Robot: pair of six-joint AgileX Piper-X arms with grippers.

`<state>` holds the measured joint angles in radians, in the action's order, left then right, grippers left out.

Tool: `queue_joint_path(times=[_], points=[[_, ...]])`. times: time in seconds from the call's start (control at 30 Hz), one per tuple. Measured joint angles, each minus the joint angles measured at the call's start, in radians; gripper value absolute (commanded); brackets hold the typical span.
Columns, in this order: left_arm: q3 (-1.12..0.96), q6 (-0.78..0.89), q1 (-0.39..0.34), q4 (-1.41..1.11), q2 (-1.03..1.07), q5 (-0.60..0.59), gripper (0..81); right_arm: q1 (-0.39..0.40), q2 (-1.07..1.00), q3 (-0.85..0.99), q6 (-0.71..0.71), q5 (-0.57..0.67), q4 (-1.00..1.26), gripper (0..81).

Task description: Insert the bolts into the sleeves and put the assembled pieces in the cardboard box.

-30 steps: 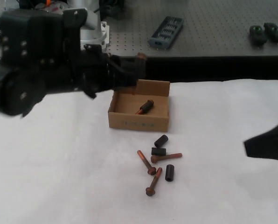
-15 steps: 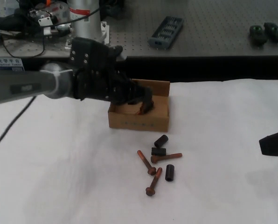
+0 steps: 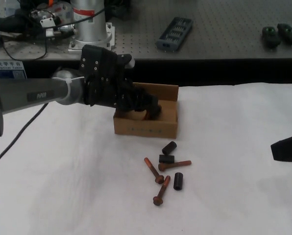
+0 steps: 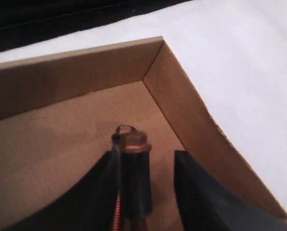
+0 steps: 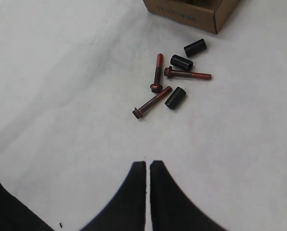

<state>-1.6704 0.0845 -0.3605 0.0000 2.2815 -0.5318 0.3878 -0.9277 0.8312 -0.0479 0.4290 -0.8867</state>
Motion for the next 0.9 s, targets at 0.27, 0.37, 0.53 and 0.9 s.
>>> queue_joint_path(times=[0.27, 0.37, 0.53, 0.9], points=[[-0.003, 0.027, 0.000, 0.000, 0.000, 0.059, 40.1, 0.000, -0.007, -0.001, 0.000, 0.000, 0.000, 2.8], [-0.003, 0.026, 0.000, 0.000, -0.005, 0.060, 33.5, 0.000, -0.007, -0.001, 0.000, 0.000, 0.000, 2.8], [-0.003, 0.028, 0.000, 0.000, -0.057, 0.010, 14.9, 0.000, -0.007, -0.001, 0.000, 0.000, 0.000, 2.8], [-0.003, 0.099, 0.000, 0.034, -0.198, -0.261, 0.6, 0.000, -0.007, -0.001, 0.000, 0.000, -0.022, 2.8]])
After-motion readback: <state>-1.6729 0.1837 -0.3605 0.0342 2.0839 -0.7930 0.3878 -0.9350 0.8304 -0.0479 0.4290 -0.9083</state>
